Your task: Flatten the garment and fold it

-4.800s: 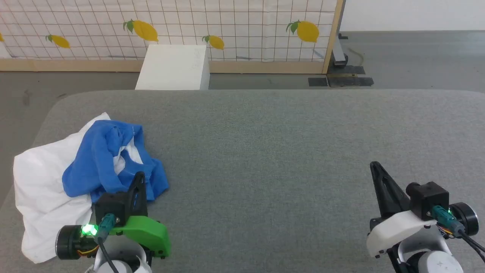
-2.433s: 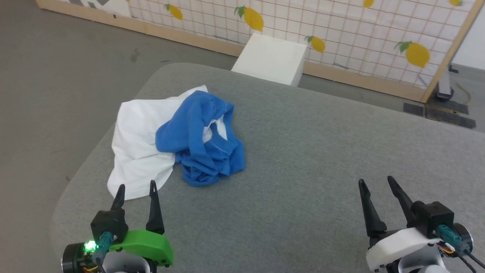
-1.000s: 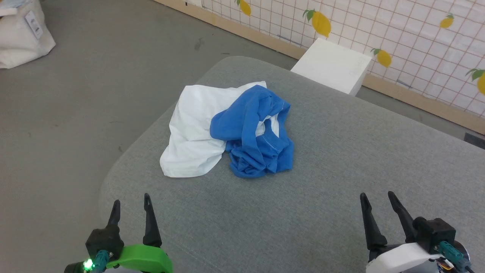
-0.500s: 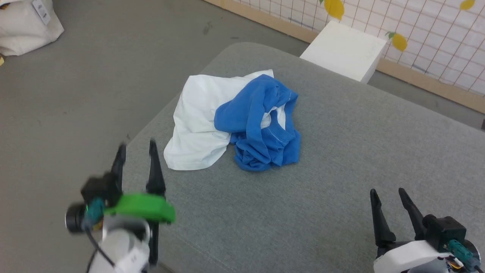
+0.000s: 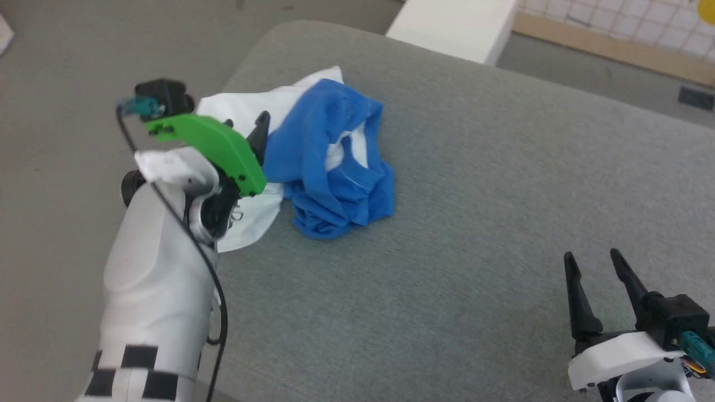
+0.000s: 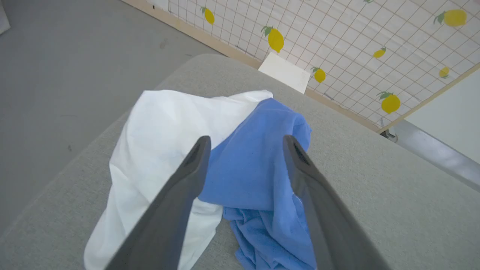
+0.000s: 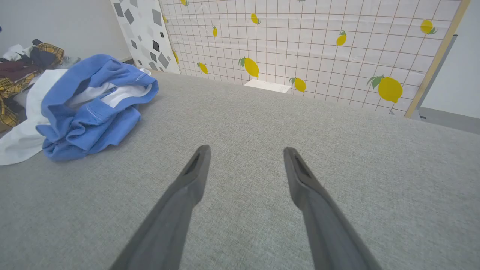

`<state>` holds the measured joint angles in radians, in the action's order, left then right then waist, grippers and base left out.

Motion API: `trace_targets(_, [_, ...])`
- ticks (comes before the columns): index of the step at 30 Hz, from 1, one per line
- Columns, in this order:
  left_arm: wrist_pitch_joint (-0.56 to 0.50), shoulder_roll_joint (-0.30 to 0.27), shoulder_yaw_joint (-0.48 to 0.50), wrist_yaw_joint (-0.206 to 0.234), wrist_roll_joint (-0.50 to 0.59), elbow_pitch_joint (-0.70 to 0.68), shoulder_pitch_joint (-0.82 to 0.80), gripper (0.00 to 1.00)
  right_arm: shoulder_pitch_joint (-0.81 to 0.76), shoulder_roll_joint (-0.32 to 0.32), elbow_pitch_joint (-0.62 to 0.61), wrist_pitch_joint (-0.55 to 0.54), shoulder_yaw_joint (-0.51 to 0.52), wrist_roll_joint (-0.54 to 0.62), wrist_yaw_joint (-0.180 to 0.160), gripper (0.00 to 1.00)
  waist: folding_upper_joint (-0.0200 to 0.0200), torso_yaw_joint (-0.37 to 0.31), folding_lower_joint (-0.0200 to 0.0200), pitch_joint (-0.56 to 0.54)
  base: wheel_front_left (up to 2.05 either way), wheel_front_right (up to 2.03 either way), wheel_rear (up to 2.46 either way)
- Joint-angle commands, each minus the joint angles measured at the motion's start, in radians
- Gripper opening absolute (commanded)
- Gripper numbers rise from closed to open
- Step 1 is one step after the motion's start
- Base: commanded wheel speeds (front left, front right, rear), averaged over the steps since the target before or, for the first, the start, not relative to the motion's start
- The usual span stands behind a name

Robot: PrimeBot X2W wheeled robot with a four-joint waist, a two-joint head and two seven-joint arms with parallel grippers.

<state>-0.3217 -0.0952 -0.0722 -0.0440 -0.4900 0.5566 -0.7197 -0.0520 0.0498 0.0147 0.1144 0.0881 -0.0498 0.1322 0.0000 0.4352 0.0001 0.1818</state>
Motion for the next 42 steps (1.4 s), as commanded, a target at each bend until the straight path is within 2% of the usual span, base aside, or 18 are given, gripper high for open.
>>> trace_targets(1, [-0.061, 0.001, -0.006, -0.001, -0.017, 0.026, -0.043, 1.00, 0.014, 0.000, -0.016, -0.008, 0.003, 0.012, -0.002, 1.00, 0.0000, -0.079, -0.0001, 0.081, 0.00, 0.00, 0.00])
trace_targets(7, [-0.279, 0.003, -0.039, 0.025, -0.043, 0.123, -0.146, 1.00, 0.007, 0.000, -0.071, -0.039, 0.014, 0.035, -0.002, 1.00, 0.0000, -0.117, -0.0001, 0.141, 0.00, 0.00, 0.00])
trace_targets(13, [-0.334, -0.008, -0.076, 0.078, -0.001, 0.211, -0.164, 1.00, 0.001, 0.000, -0.114, -0.061, 0.024, 0.050, -0.002, 1.00, 0.0000, -0.135, -0.0001, 0.183, 0.00, 0.00, 0.00])
trace_targets(21, [-0.337, 0.014, -0.103, 0.088, -0.008, 0.301, -0.122, 1.00, -0.014, 0.000, -0.158, -0.082, 0.035, 0.059, -0.002, 1.00, 0.0000, -0.125, -0.0001, 0.218, 0.00, 0.00, 0.00])
trace_targets(22, [-0.327, 0.016, -0.103, 0.091, -0.009, 0.310, -0.119, 0.94, -0.013, 0.000, -0.159, -0.083, 0.035, 0.059, -0.002, 1.00, 0.0000, -0.123, -0.0001, 0.218, 0.00, 0.00, 0.00])
trace_targets(23, [-0.308, 0.019, -0.100, 0.092, -0.014, 0.316, -0.115, 0.45, -0.013, 0.000, -0.159, -0.084, 0.034, 0.057, -0.002, 1.00, 0.0000, -0.120, -0.0001, 0.217, 0.00, 0.00, 0.00])
trace_targets(24, [-0.282, 0.021, -0.093, 0.093, -0.020, 0.317, -0.114, 0.00, -0.014, 0.000, -0.160, -0.085, 0.033, 0.055, -0.002, 1.00, 0.0000, -0.118, -0.0001, 0.215, 0.00, 0.00, 0.00])
trace_targets(30, [-0.049, 0.023, -0.060, 0.100, -0.027, 0.323, -0.127, 0.00, -0.016, 0.000, -0.141, -0.080, 0.023, 0.045, -0.002, 1.00, 0.0000, -0.092, -0.0001, 0.178, 0.00, 0.00, 0.00])
trace_targets(33, [0.073, 0.007, -0.048, 0.088, -0.018, 0.311, -0.154, 0.00, -0.014, 0.000, -0.124, -0.073, 0.012, 0.034, -0.002, 1.00, 0.0000, -0.082, -0.0001, 0.145, 0.00, 0.00, 0.00])
trace_targets(38, [0.213, -0.053, -0.068, 0.021, 0.021, 0.265, -0.240, 0.00, -0.012, 0.000, -0.068, -0.046, -0.013, -0.002, -0.002, 1.00, 0.0000, -0.081, -0.0001, 0.062, 0.00, 0.00, 0.00])
trace_targets(42, [0.241, -0.108, -0.113, -0.032, 0.067, 0.203, -0.338, 0.00, -0.009, 0.000, -0.010, -0.013, -0.034, -0.039, -0.002, 1.00, 0.0000, -0.102, -0.0001, -0.004, 0.00, 0.00, 0.00])
